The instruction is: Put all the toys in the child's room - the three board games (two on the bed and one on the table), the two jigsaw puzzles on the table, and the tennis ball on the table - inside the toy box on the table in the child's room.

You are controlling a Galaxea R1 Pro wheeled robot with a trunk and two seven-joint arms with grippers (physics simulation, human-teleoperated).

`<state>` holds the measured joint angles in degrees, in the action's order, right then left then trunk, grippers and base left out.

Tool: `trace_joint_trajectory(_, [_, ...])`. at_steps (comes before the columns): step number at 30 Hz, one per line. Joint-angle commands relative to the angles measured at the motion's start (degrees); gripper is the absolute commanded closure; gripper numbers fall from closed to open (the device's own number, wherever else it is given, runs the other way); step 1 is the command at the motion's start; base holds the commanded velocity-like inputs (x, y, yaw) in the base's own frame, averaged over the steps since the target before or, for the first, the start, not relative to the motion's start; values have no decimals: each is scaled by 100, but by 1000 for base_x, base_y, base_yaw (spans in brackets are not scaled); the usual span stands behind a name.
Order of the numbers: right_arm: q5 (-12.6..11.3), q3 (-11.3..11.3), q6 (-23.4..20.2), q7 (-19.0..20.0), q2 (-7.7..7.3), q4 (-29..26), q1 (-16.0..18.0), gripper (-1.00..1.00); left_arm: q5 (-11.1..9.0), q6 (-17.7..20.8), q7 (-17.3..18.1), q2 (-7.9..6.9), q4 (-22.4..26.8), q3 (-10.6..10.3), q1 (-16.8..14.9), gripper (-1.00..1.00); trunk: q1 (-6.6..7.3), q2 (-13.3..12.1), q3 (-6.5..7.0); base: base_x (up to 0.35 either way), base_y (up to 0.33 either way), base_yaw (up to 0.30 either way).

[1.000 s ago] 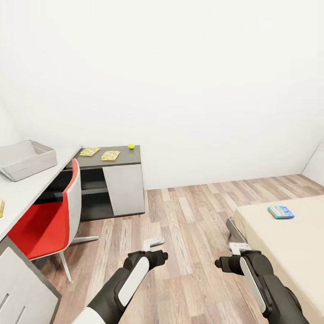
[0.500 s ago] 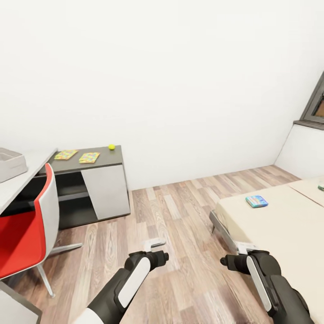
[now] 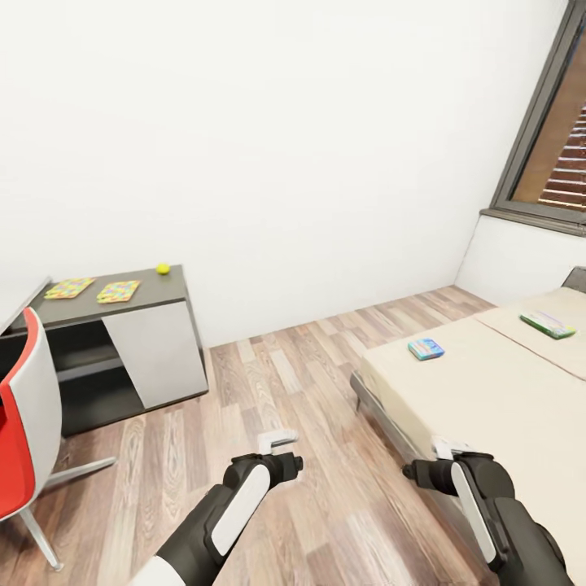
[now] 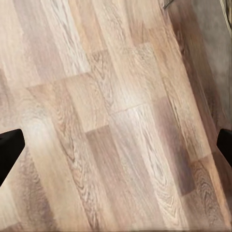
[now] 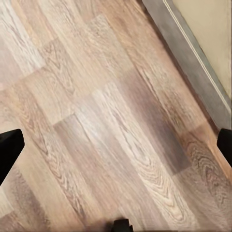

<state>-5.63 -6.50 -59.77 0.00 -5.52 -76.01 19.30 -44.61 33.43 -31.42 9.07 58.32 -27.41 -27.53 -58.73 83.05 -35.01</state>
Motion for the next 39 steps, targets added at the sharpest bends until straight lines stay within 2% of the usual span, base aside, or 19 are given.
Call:
trace_joint_trajectory(1, [-23, -11, -23, 0, -3, -5, 4, -100, -65, 1, -56, -6, 9, -12, -5, -100, 0, 3, -10, 0, 0, -263])
trace_joint_trajectory(18, [-14, -26, -23, -7, -8, -10, 4, -100, -74, 2, 197, -28, -4, -16, -6, -100, 0, 3, -72, 44, 4, -232])
trace_joint_trajectory(39, [18, -17, 173, -6, 3, 0, -12, -100, -38, 16, 295, -34, -63, -18, -7, -100, 0, 3, -82, 299, 4, -28])
